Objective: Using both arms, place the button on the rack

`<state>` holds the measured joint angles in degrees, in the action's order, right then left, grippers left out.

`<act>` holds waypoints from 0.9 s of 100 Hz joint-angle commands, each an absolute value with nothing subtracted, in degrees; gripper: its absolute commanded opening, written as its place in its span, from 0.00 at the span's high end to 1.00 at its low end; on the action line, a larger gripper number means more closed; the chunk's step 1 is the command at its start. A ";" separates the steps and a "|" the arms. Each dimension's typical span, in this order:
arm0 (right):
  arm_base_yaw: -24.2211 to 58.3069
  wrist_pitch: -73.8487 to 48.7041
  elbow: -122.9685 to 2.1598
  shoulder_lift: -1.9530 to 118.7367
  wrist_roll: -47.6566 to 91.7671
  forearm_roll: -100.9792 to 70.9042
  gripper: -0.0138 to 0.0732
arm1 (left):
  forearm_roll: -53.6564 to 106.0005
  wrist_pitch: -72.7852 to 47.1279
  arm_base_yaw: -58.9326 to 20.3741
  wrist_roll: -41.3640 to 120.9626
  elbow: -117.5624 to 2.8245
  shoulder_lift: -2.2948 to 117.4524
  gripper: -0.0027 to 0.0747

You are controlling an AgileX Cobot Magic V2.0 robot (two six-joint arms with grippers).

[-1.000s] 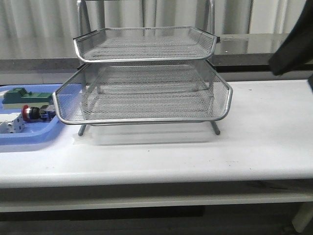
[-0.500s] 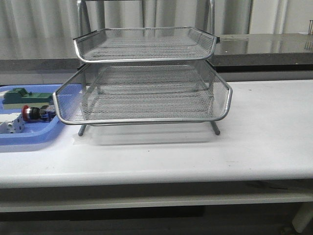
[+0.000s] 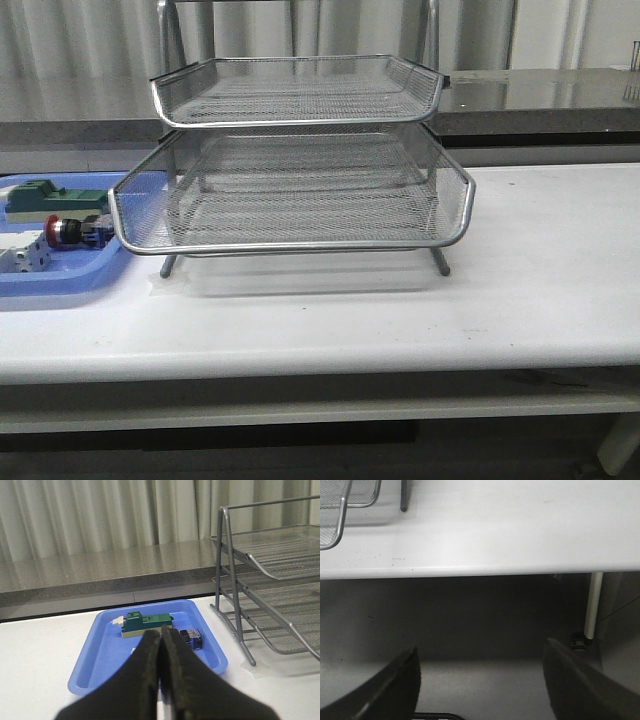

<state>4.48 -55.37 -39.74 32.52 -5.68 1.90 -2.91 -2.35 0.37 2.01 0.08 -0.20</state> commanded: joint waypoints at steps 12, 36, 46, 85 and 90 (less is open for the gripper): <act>4.19 -52.23 -41.24 32.58 -5.70 2.79 0.32 | -2.76 2.31 0.00 1.72 2.70 -0.91 0.99; 4.19 -52.03 -41.24 32.58 -5.70 2.79 0.76 | -2.76 2.31 0.00 1.72 2.70 -0.91 0.99; 4.19 -52.08 -41.24 32.58 -5.70 2.79 0.92 | -2.76 2.31 0.00 1.72 2.70 -0.91 0.99; 4.19 -52.64 -41.18 32.58 -5.70 2.74 0.92 | -2.76 2.31 0.00 1.72 2.70 -0.91 0.99; 4.19 -52.64 -41.18 32.58 -5.70 2.74 0.92 | -2.76 2.31 0.00 1.72 2.70 -0.91 0.99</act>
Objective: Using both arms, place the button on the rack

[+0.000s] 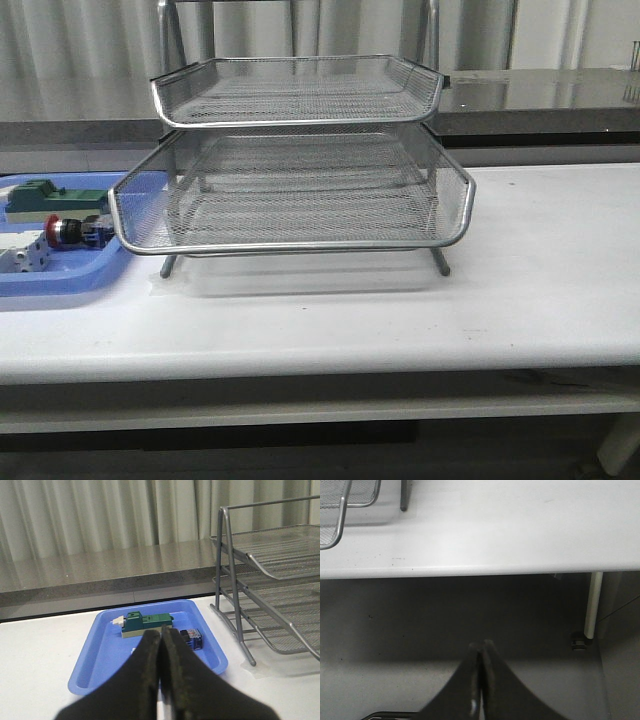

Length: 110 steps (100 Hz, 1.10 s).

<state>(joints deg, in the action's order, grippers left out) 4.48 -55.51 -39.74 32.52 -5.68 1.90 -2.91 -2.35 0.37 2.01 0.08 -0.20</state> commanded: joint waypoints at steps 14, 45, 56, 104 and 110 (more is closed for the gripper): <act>4.19 -52.64 -41.18 32.58 -5.70 2.74 0.92 | -2.76 2.31 0.00 1.72 2.70 -0.91 0.99; 4.19 -52.70 -41.18 32.58 -5.70 2.74 0.92 | 1.10 2.36 0.00 1.72 0.32 -0.52 0.99; 4.19 -52.70 -41.18 32.58 -5.70 2.74 0.92 | 4.29 -4.58 0.00 1.72 -4.47 2.51 0.99; 4.19 -52.70 -41.18 32.58 -5.70 2.74 0.92 | 4.39 -28.18 0.00 1.72 -39.77 43.33 0.99; 4.19 -52.70 -41.18 32.58 -5.70 2.74 0.92 | 4.26 -32.53 0.00 1.72 -44.51 48.88 0.99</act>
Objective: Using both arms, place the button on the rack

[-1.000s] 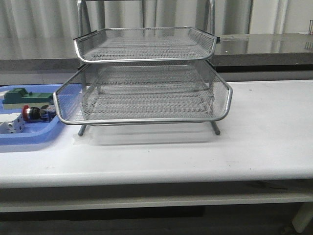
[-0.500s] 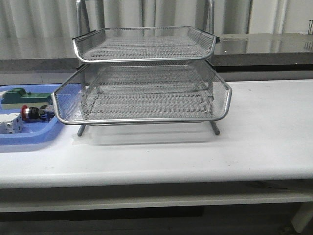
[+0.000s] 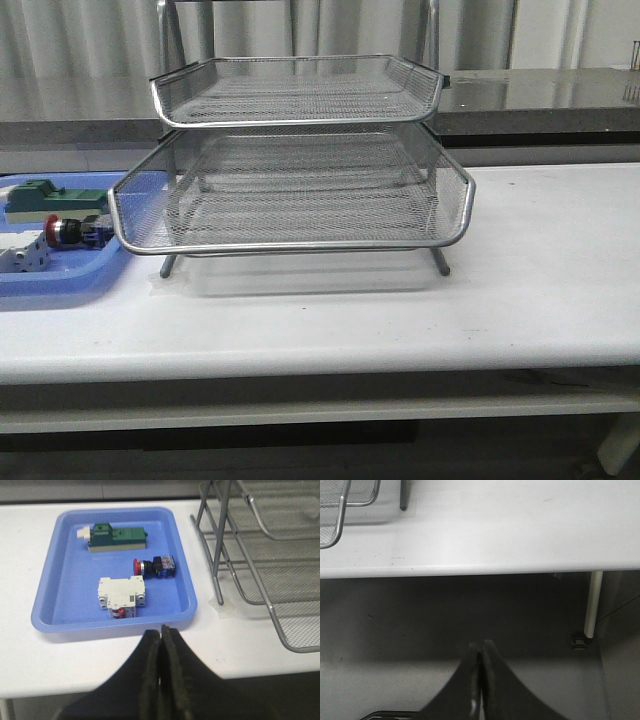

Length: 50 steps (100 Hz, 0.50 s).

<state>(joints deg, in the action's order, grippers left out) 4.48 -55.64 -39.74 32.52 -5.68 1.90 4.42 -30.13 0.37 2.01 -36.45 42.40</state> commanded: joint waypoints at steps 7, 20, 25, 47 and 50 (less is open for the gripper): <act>4.19 -52.70 -41.18 32.58 -5.70 2.74 0.92 | 3.82 -36.47 0.00 2.19 -49.93 55.12 0.99; 4.19 -52.75 -41.18 32.58 -5.70 2.74 0.92 | 3.82 -41.08 0.00 5.55 -58.33 63.81 0.99; 4.19 -52.76 -41.18 32.58 -5.70 2.74 0.92 | 3.82 -42.24 0.00 6.36 -60.79 66.54 0.99; 4.19 -52.76 -41.18 32.58 -5.70 2.74 0.92 | 3.82 -46.53 -0.03 9.24 -68.74 74.85 0.99; 4.19 -52.76 -41.18 32.58 -5.70 2.74 0.92 | 3.82 -47.61 -0.03 9.63 -69.60 75.73 0.99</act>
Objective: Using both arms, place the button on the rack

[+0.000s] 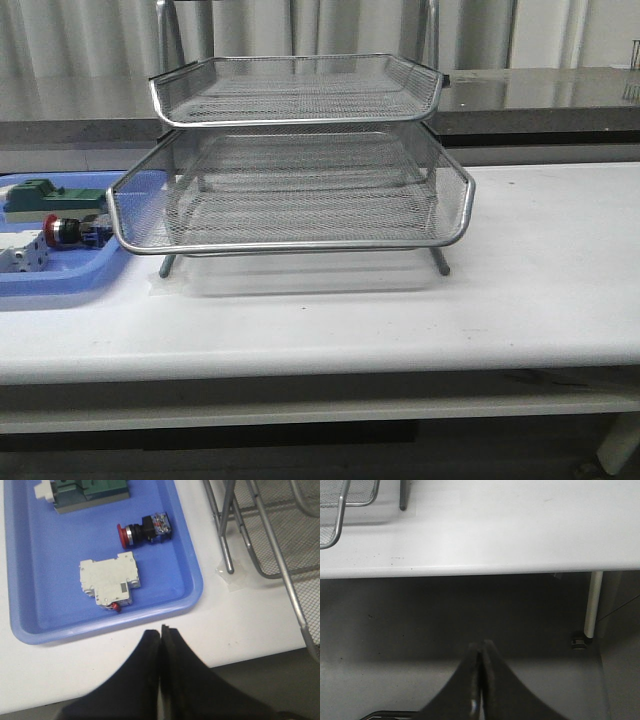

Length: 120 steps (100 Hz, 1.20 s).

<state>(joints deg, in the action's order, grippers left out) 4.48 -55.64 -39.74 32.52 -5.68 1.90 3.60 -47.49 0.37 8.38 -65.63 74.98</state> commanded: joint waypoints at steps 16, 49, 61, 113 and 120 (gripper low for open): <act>4.19 -52.89 -41.18 32.58 -5.70 2.74 0.92 | 3.96 -51.16 -0.03 14.05 -71.78 77.95 0.74; 4.19 -52.89 -41.18 32.58 -5.70 2.74 0.92 | 4.11 -50.16 -0.03 18.57 -71.76 77.95 0.06; 4.19 -52.89 -41.18 32.58 -5.70 2.74 0.92 | 6.05 -48.81 -0.03 18.57 -71.76 78.06 0.12; 4.19 -52.89 -41.18 32.58 -5.70 2.74 0.92 | 6.38 -46.49 -0.03 27.21 -85.55 94.69 0.16; 4.19 -52.89 -41.18 32.58 -5.70 2.74 0.92 | 6.38 -49.84 -0.03 29.38 -90.74 98.60 0.16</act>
<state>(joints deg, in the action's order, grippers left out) 4.48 -55.64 -39.74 32.52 -5.68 1.90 5.36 -48.76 0.37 27.09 -83.77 96.94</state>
